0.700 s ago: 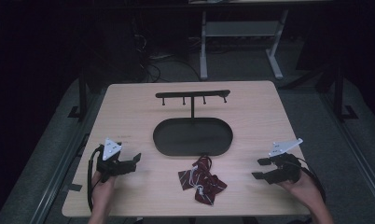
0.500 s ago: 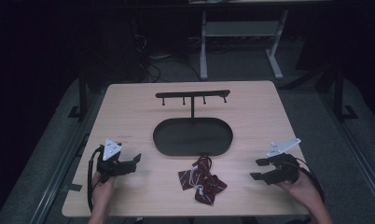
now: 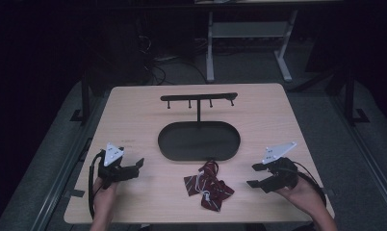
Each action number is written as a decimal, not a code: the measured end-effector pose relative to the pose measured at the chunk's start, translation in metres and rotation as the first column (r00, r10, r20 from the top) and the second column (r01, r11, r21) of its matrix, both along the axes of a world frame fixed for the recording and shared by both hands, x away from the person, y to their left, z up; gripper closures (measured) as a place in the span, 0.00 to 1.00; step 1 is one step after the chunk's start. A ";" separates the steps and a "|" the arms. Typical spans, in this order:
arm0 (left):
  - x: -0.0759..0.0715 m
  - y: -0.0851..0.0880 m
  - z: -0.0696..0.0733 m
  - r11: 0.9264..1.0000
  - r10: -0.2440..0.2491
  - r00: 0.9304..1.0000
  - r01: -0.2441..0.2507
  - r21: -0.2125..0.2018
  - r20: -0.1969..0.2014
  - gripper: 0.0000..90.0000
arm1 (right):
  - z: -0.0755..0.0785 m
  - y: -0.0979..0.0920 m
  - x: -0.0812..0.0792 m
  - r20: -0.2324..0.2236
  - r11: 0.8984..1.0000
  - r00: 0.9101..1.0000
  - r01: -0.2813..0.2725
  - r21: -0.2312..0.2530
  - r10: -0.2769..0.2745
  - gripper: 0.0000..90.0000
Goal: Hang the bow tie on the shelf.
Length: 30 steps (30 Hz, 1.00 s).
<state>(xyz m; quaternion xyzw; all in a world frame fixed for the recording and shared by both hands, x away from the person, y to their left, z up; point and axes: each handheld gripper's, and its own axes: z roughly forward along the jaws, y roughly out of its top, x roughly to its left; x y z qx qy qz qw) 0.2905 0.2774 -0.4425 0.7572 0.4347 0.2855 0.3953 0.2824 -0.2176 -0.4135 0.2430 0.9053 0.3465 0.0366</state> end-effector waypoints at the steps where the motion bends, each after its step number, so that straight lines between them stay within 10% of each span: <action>1: 0.000 0.000 0.000 1.000 0.001 1.000 -0.001 0.001 -0.001 0.15 | 0.001 0.003 0.000 0.001 1.000 1.000 -0.005 -0.001 0.005 0.38; 30: -0.001 -0.001 0.002 1.000 -0.006 1.000 0.006 0.009 0.011 0.15 | 0.018 0.077 0.011 0.010 0.978 0.978 -0.206 -0.040 0.206 0.41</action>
